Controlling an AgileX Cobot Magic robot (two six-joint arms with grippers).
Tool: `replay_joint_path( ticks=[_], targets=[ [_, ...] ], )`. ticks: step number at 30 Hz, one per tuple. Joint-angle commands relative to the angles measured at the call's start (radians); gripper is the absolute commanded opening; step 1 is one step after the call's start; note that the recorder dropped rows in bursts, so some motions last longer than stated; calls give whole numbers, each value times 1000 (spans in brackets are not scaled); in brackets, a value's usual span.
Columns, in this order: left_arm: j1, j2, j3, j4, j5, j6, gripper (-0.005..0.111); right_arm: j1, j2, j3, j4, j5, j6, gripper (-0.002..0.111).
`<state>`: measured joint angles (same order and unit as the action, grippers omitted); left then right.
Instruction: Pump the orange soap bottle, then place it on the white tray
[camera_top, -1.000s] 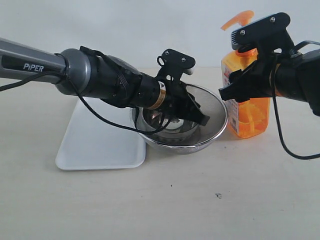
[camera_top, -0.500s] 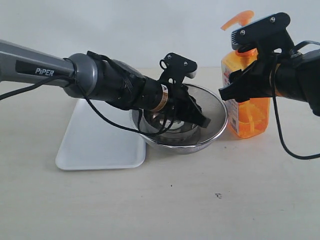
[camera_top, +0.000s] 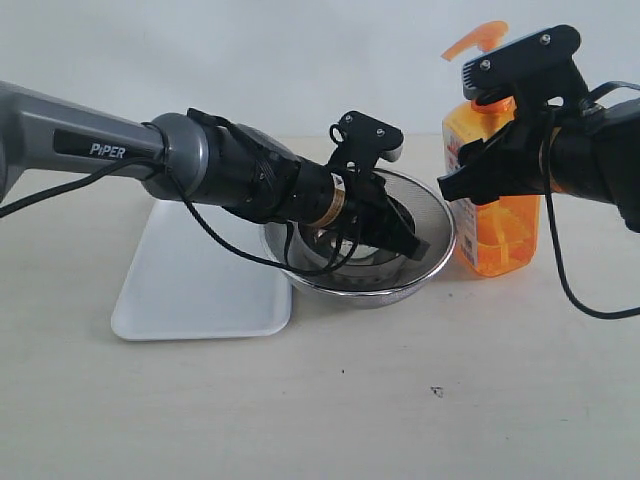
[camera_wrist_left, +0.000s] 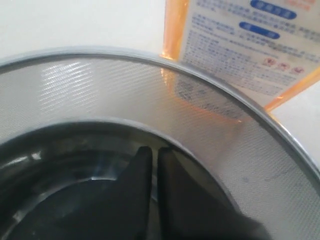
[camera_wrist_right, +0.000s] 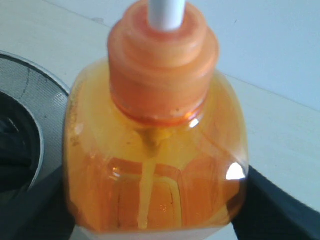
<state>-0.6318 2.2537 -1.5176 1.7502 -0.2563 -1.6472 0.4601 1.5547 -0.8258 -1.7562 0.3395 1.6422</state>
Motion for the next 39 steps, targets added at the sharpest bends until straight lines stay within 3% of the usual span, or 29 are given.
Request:
replay_joint_path(
  ticks=[1,10,24,33,39],
  targets=[
    [-8,2,-10,-6,-5,3,5,-1,6,11,12,-14,-4,0],
    [-29,3,-41,-6,-28,1,5,-1,6,11,12,-14,-11,0],
    [64,-295,68,-6,-1,21,5,-1,4,11,12,5,-19,0],
    [61,-483,97,-6,-36,44,5,-1,4,11,12,-19,-23,0],
    [57,-519,97,-6,-104,41,5,-1,37,11,12,-69,-131,0]
  ],
)
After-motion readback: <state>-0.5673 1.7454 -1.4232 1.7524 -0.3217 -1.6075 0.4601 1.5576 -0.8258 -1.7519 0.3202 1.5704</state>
